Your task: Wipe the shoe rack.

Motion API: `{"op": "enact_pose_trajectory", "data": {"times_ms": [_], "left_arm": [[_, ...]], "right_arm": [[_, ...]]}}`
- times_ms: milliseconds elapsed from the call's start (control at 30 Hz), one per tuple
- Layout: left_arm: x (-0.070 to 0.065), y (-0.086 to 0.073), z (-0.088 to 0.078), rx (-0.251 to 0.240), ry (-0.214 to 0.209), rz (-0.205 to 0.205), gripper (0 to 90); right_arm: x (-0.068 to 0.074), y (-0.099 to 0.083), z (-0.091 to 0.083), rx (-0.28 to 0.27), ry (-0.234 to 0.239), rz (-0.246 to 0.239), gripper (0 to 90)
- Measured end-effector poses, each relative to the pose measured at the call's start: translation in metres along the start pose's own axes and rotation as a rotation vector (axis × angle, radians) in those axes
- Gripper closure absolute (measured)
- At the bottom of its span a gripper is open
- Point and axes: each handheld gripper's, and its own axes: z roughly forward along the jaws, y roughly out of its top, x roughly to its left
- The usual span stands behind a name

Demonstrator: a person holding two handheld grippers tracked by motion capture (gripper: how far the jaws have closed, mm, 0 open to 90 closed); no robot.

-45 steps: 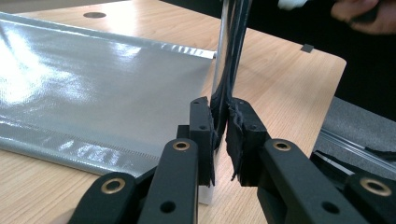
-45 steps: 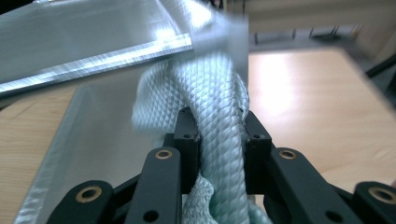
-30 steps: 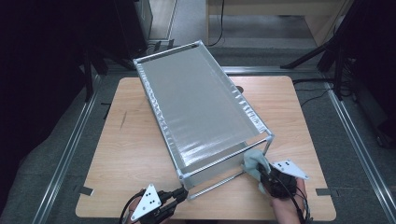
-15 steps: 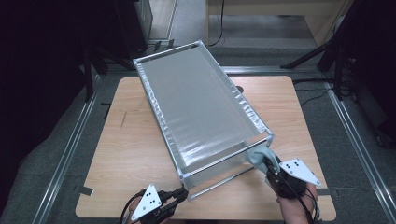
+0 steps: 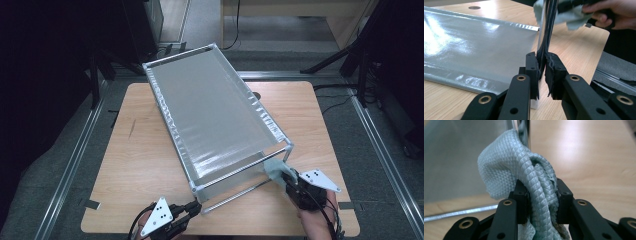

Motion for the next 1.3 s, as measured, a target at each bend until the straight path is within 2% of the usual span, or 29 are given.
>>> {"op": "enact_pose_trajectory", "data": {"times_ms": [133,267,433,500,667,733,800,967,1067,1100,1200,1300], "left_arm": [[0.0,0.0,0.0,0.0,0.0,0.0,81.2],[0.0,0.0,0.0,0.0,0.001,0.001,81.3],[0.0,0.0,0.0,0.0,0.004,0.002,81.3],[0.0,0.0,0.0,0.0,0.004,0.002,81.3],[0.0,0.0,0.0,0.0,0.003,0.002,81.3],[0.0,0.0,0.0,0.0,0.003,0.002,81.3],[0.0,0.0,0.0,0.001,0.004,0.002,81.3],[0.0,0.0,0.001,0.0,0.002,0.0,81.3],[0.0,0.0,0.001,0.001,0.002,-0.001,81.3],[0.0,0.0,0.001,0.002,0.002,0.0,81.3],[0.0,0.0,0.001,0.002,0.002,0.0,81.3],[0.0,0.0,0.001,0.002,-0.002,-0.013,80.6]], "right_arm": [[-0.002,-0.007,0.009,0.064,0.017,0.004,69.5],[0.001,-0.003,0.005,0.046,0.016,-0.009,70.3],[0.004,0.006,-0.007,-0.059,-0.002,-0.013,73.1],[0.007,0.012,-0.015,-0.113,-0.024,-0.034,73.6],[0.015,0.026,-0.039,-0.281,-0.064,-0.05,74.6],[0.015,0.027,-0.042,-0.317,-0.076,-0.054,74.4],[0.014,0.025,-0.038,-0.294,-0.065,-0.047,73.7],[0.008,0.01,-0.015,-0.167,-0.029,0.007,72.0],[0.007,0.002,-0.001,-0.069,-0.033,0.018,71.6],[0.008,-0.001,0.003,-0.033,-0.05,0.01,71.6],[0.014,-0.002,0.003,-0.026,-0.081,0.0,72.7],[0.029,0.002,-0.004,-0.078,-0.098,-0.033,75.3]]}}
